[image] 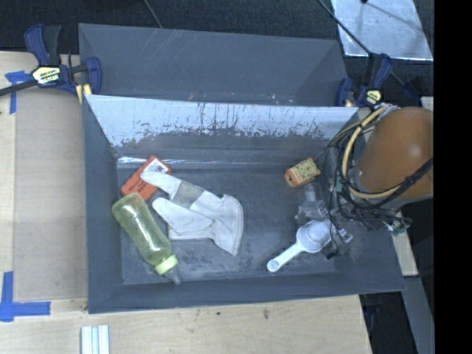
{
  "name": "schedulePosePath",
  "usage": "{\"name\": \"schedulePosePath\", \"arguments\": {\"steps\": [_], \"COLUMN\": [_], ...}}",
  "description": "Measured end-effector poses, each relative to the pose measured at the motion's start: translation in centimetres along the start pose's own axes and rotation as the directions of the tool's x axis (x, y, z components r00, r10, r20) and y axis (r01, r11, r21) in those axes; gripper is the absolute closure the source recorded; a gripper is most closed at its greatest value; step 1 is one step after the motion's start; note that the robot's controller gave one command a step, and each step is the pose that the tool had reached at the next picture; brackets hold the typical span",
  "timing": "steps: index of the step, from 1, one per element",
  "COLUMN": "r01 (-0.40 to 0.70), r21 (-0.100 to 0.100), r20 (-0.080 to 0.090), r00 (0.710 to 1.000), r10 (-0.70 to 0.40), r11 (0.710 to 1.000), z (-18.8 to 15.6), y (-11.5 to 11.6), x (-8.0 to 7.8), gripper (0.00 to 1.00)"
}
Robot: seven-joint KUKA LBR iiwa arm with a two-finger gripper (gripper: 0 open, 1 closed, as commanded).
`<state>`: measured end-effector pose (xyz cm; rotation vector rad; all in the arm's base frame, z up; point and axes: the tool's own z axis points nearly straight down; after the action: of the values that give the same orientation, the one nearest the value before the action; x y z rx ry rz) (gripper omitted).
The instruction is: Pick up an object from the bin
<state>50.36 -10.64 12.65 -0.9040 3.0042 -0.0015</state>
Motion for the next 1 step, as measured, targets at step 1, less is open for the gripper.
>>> {"name": "schedulePosePath", "arguments": {"steps": [1], "r01": [-0.001], "r21": [0.001], "r20": [0.0], "r00": [1.0], "r10": [0.001], "r11": [1.0], "z": [-1.07], "y": [-0.04], "x": [-0.03], "gripper": [1.0]}}
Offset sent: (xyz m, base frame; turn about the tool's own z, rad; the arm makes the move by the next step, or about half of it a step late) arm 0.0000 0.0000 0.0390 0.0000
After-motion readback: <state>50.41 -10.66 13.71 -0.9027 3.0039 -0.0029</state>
